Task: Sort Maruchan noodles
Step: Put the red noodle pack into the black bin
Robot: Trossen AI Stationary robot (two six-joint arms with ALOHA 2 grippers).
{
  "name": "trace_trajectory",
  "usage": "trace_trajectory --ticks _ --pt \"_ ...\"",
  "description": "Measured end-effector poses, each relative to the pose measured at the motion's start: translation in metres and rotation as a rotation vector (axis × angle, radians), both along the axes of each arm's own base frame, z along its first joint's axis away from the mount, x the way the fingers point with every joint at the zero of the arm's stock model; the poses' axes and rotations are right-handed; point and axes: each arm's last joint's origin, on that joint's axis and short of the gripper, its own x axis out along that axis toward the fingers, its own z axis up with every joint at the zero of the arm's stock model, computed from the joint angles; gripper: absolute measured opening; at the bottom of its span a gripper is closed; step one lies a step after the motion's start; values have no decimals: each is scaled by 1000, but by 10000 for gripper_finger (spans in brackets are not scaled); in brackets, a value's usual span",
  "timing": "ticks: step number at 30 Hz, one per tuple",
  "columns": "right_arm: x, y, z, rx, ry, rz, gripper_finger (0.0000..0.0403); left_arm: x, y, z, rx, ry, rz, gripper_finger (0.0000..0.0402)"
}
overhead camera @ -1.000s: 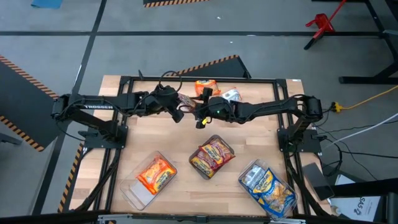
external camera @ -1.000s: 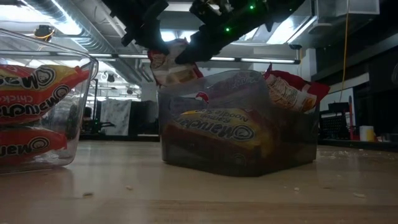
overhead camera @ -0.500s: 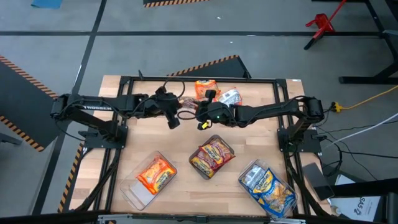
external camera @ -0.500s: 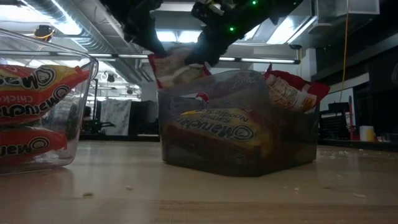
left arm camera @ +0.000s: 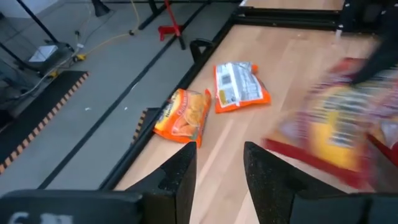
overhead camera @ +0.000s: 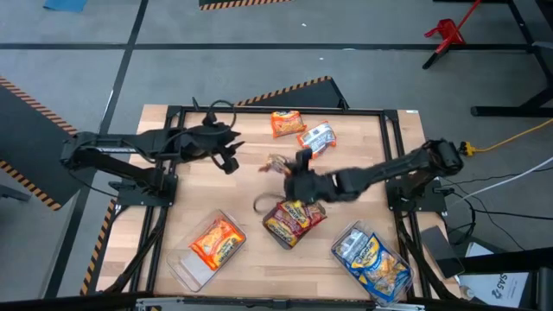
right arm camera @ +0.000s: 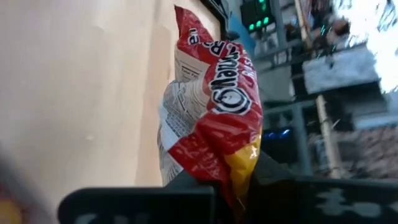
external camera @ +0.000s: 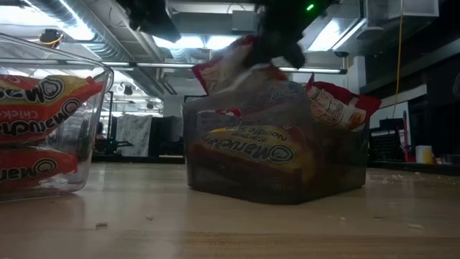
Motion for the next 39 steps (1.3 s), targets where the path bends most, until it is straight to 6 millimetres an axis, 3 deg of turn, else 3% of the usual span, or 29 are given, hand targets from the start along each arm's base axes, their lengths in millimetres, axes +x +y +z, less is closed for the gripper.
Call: trace_trajectory --ticks 7,12,18,29,39 --pt "-24 72 2 -126 -23 105 6 -5 0 3 4 -12 8 127" --pt "-38 103 3 -54 -93 153 2 -5 0 3 -3 -17 12 127" --pt "-37 110 -11 31 -89 151 2 -6 0 1 -48 -22 40 127" --pt "-28 118 -52 -28 26 150 4 -10 -1 -5 -118 5 75 127" --pt "-34 135 -60 195 119 307 23 -10 -1 -5 -120 6 77 128"
